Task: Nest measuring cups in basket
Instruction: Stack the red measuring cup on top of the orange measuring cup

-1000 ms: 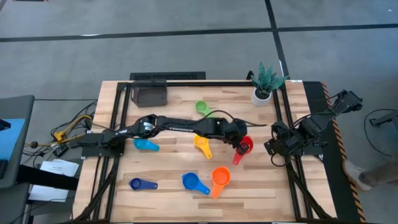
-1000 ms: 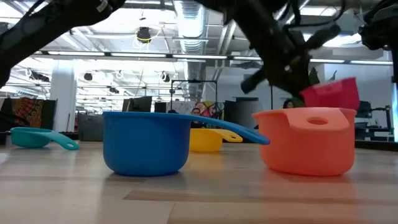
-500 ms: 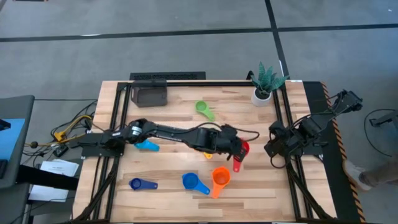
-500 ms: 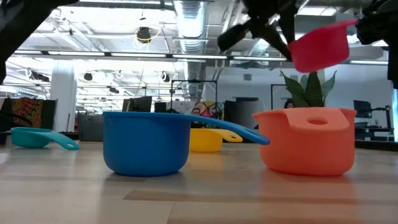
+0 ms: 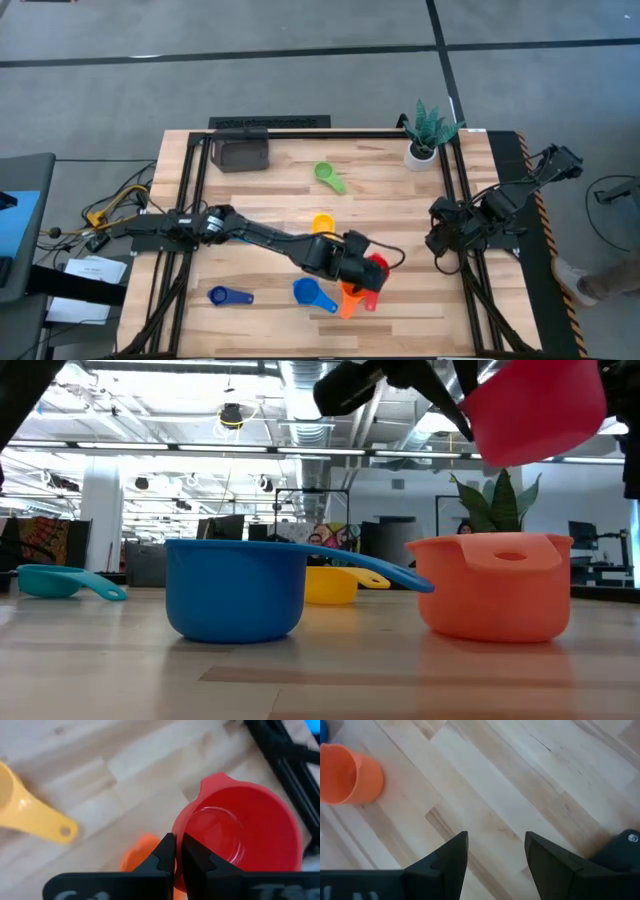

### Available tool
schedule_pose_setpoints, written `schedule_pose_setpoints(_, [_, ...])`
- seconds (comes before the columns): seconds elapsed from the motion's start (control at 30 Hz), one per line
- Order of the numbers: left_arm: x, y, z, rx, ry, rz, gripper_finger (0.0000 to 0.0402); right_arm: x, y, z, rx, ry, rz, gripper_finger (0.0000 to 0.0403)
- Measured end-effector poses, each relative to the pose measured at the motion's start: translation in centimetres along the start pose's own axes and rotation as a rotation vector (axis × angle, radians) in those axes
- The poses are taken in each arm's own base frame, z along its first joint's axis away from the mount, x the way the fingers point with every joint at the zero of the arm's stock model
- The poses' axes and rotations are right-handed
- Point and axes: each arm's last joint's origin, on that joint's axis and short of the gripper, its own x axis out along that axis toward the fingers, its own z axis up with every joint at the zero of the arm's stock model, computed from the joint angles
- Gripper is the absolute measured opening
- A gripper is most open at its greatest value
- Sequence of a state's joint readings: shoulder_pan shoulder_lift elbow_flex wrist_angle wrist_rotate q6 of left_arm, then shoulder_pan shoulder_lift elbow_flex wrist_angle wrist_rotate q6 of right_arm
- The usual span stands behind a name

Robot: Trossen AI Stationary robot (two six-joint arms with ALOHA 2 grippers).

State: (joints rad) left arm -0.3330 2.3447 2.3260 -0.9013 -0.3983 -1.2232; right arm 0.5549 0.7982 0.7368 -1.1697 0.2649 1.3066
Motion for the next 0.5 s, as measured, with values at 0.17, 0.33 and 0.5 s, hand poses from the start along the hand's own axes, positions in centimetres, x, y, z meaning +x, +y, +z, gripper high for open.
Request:
schedule_pose_setpoints(0.17, [-0.6,0.2,-1.7,-0.005,0.082,0.039,0.0003,0.0,0.0,0.0,-0.012,-0.001,0.000,0.0219])
schedule_pose_setpoints(0.33, [-1.0,0.5,-2.9,0.028,0.157,0.086,0.0003,0.0,0.0,0.0,-0.026,-0.010,-0.003,0.0219])
schedule_pose_setpoints(0.5, [-0.7,0.9,-3.1,0.060,0.108,0.133,0.0003,0.0,0.0,0.1,-0.028,-0.024,-0.006,0.0219])
